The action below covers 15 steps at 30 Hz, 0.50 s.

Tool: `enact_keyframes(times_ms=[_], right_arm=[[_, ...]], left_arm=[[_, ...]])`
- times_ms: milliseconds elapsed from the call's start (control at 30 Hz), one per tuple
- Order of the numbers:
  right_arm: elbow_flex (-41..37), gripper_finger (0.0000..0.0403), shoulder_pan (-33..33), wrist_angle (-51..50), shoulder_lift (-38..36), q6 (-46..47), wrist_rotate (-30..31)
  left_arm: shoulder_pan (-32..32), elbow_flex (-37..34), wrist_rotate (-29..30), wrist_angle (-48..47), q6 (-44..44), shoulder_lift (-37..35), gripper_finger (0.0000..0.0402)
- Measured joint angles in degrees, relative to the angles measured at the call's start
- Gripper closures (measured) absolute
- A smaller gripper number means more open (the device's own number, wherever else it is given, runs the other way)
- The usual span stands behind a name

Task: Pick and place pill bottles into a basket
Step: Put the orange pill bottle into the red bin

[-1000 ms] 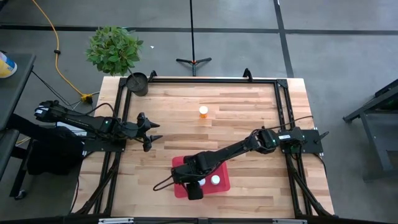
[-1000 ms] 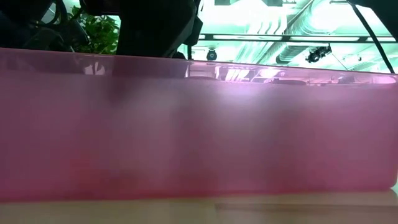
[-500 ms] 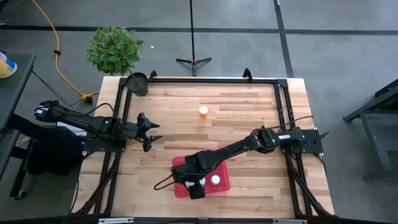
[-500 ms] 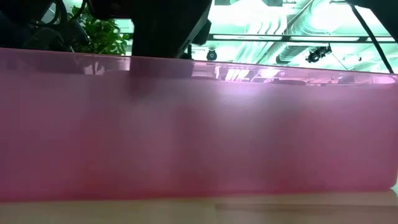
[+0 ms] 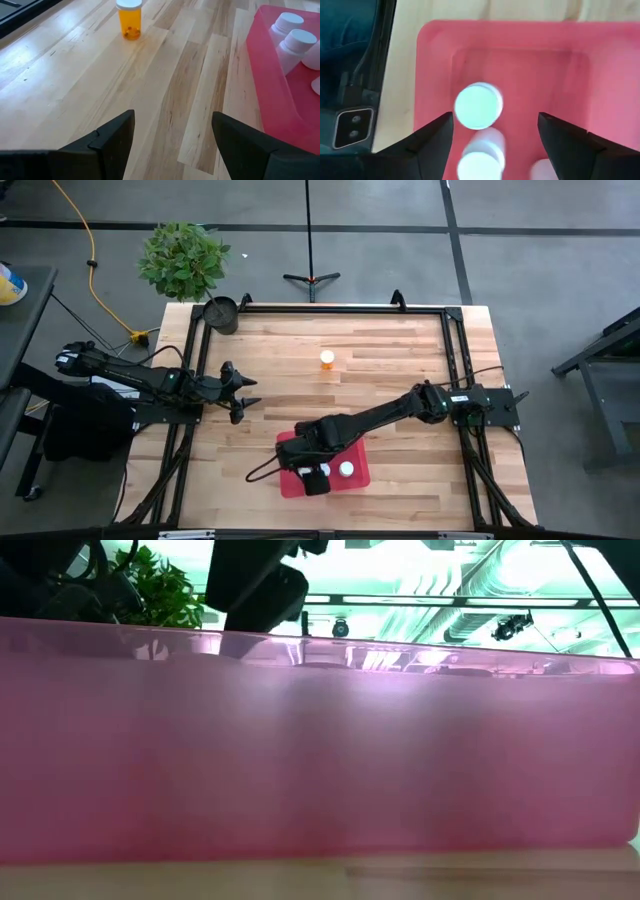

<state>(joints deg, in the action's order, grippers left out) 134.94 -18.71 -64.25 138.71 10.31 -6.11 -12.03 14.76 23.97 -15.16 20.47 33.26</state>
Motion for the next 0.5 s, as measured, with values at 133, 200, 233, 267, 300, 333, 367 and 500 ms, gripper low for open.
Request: enact_keyframes(times_ms=[133, 200, 233, 267, 300, 333, 367, 500], right_arm=[[0.06, 0.0124, 1.17, -0.10, -0.48, -1.78, 5.36], [0.03, 0.0123, 1.99, -0.29, -0.65, -2.52, 8.53], [0.03, 0.0123, 2.44, -0.36, -0.78, -2.83, 10.62], [0.03, 0.0123, 2.95, -0.42, -0.88, -2.90, 12.72], [0.03, 0.0123, 3.46, -0.58, -0.94, -3.05, 14.84], [0.03, 0.0123, 4.01, -0.96, -0.94, -3.25, 17.03], [0.03, 0.0123, 4.61, -1.50, -0.94, -3.32, 19.02], [0.03, 0.0123, 7.45, -3.13, -0.94, -3.34, 24.47]], left_arm=[[0.02, 0.00, 0.00, -0.02, 0.00, 0.00, 0.0103], [0.00, 0.00, 0.00, -0.02, 0.00, 0.00, 0.0103], [0.00, 0.00, 0.00, -0.01, 0.00, 0.00, 0.0103], [0.02, 0.00, 0.00, -0.02, 0.00, 0.00, 0.0103], [0.01, 0.00, 0.00, -0.01, 0.00, 0.00, 0.0103], [0.00, 0.00, 0.00, -0.01, 0.00, 0.00, 0.0103], [0.00, 0.00, 0.00, -0.02, 0.00, 0.00, 0.0103], [0.00, 0.00, 0.00, -0.03, 0.00, 0.00, 0.0103]])
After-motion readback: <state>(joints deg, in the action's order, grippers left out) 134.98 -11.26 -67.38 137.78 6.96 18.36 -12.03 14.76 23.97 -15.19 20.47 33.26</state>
